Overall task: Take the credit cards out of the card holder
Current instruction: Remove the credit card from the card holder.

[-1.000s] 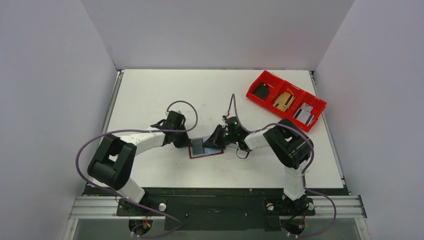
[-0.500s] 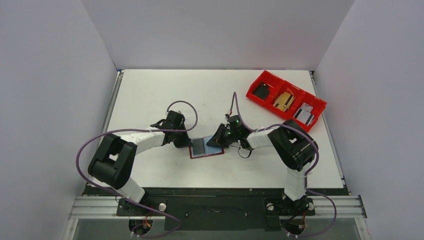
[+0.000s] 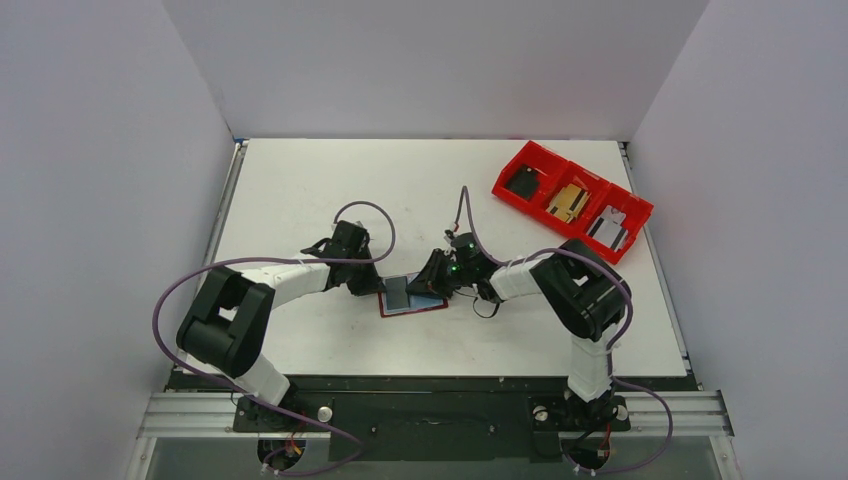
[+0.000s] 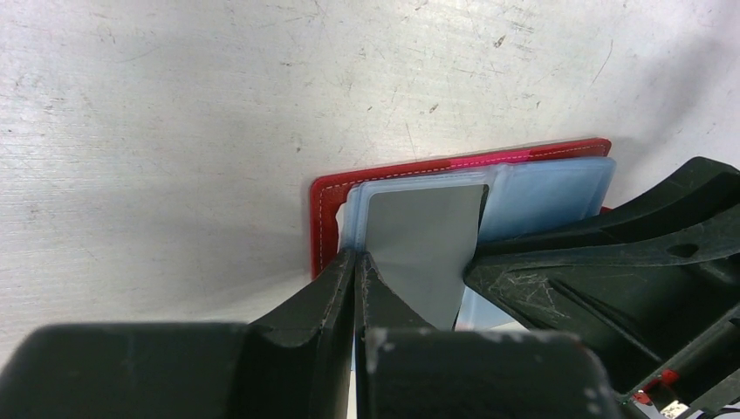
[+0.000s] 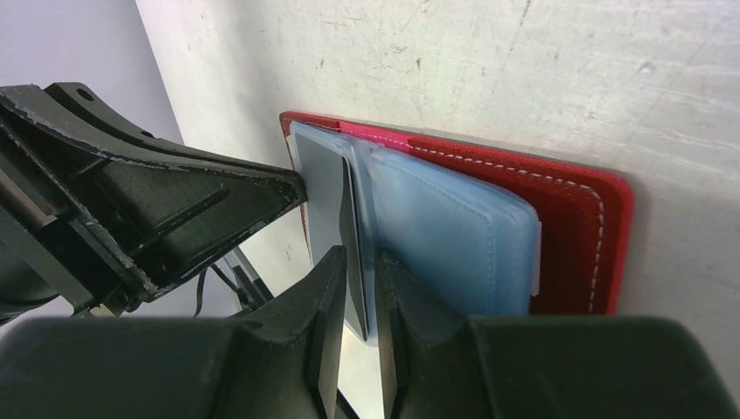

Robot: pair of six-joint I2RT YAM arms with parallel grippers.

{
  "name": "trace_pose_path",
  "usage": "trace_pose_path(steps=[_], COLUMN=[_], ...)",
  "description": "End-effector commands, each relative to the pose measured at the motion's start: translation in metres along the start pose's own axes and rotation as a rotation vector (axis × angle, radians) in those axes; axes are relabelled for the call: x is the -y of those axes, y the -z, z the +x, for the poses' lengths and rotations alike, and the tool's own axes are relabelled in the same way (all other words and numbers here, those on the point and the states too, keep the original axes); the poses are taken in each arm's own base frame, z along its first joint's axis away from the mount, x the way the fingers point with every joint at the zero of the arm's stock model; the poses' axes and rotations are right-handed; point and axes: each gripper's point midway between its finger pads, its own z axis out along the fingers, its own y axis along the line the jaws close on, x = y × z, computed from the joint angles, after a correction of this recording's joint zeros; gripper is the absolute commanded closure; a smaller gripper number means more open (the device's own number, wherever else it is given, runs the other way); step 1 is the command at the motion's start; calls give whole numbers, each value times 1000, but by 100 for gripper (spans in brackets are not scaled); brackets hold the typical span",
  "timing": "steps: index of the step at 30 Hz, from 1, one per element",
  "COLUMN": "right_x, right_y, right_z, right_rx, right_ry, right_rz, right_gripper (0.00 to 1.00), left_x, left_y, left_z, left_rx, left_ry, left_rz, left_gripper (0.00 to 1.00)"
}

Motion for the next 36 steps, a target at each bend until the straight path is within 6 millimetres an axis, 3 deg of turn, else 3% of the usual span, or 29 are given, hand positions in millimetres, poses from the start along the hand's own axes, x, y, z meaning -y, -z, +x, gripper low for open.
trace_pose_path(steps=[1, 10, 21, 29, 33, 36], right_x=[-4, -11, -27, -26, -28, -27], right_y=[-7, -12, -12, -5, -1, 4], right_z=[0, 3, 1, -7, -12, -16], right_rx=[6, -4, -3, 25, 51, 70], right_ry=[24, 22, 14, -50, -81, -97], right_rz=[-2, -27, -111, -185, -221, -240], right_gripper=[85, 87, 84, 81, 84, 91], left_x=[-46, -42, -27, -26, -32, -38], left_y=[-16, -17, -23, -27, -28, -30], left_z=[34, 37, 46, 53, 57, 60], left_rx=[-97, -103, -117, -134, -143, -150], left_ry=[4, 3, -22, -27, -21, -14], left_rz=[-155, -142, -128, -129, -148, -164], left_gripper=[100, 100, 100, 100, 100, 100])
